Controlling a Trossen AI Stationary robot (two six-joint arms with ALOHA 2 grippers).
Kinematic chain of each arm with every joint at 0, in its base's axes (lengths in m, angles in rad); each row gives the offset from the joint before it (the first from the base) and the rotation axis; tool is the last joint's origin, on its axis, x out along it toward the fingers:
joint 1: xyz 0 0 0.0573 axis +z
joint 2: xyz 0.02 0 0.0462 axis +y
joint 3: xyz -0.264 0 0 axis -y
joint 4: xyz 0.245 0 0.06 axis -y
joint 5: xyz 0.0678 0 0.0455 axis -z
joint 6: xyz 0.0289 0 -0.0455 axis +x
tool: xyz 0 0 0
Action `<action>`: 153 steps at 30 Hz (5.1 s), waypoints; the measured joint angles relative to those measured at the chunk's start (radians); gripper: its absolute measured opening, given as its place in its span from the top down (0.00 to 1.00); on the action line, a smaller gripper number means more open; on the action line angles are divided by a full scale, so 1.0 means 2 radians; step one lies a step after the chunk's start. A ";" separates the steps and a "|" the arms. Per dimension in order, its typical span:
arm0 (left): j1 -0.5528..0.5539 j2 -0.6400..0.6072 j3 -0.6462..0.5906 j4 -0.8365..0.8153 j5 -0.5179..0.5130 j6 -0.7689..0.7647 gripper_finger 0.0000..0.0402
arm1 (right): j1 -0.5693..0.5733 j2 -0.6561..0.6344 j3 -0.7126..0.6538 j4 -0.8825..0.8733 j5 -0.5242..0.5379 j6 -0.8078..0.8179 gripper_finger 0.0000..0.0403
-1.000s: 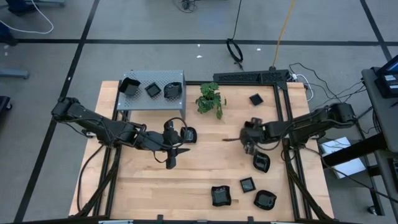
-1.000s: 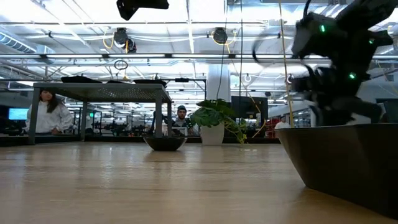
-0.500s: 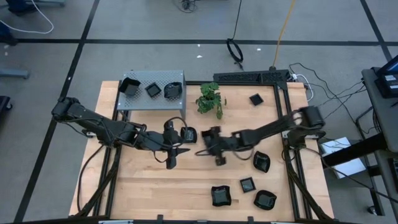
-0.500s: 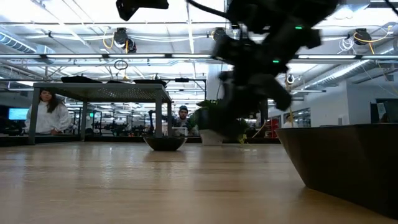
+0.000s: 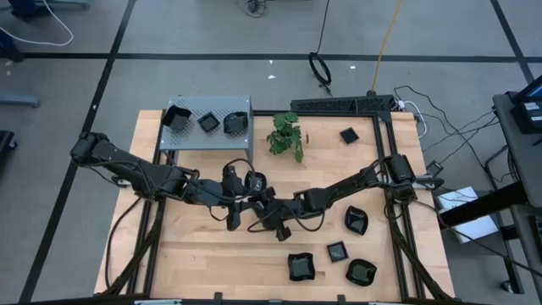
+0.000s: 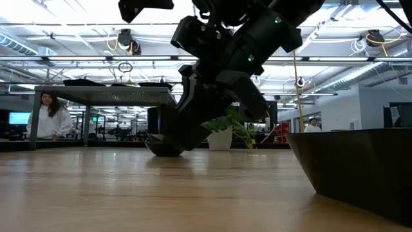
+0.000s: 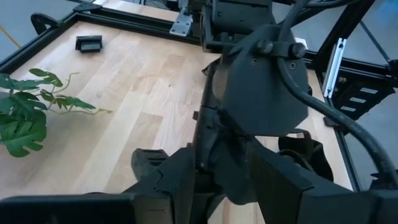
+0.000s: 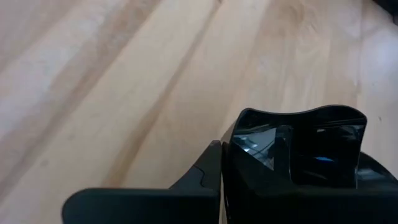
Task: Pick & Place Mini shaped plates
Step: Move the distorted square plate to the center of the table, then move the leaf-shaped plate to the center of the table
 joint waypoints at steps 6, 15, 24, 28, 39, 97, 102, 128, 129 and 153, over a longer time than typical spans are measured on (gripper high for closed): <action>0.000 0.000 0.000 0.000 0.000 0.002 0.63 | -0.001 0.000 0.000 0.004 -0.027 -0.001 1.00; 0.000 0.000 0.000 0.001 0.000 0.000 0.63 | -0.007 0.018 -0.001 0.072 -0.050 -0.001 0.97; 0.000 0.000 0.000 0.001 0.000 0.000 0.63 | -0.014 0.022 0.000 0.070 -0.050 0.022 0.78; 0.000 0.000 0.000 0.001 0.000 0.000 0.63 | -0.008 0.004 -0.001 0.037 -0.049 0.022 0.66; -0.001 0.000 0.000 -0.001 0.000 -0.002 0.63 | 0.009 -0.132 -0.001 -0.254 -0.022 0.138 0.63; -0.001 0.000 0.000 -0.015 0.001 0.009 0.63 | 0.111 -0.319 -0.299 -0.455 -0.062 0.656 0.63; -0.001 0.000 0.000 -0.015 0.001 0.009 0.63 | 0.111 -0.303 -0.298 -0.457 -0.062 0.628 0.74; -0.001 0.000 0.000 -0.015 0.000 0.008 0.63 | 0.079 -0.296 -0.266 -0.238 0.043 0.337 1.00; -0.001 0.000 0.000 -0.015 0.000 0.008 0.63 | 0.069 -0.289 -0.266 -0.210 0.042 0.317 1.00; -0.001 0.000 0.000 -0.015 0.000 0.005 0.63 | -0.019 -0.023 -0.069 0.039 0.040 0.008 1.00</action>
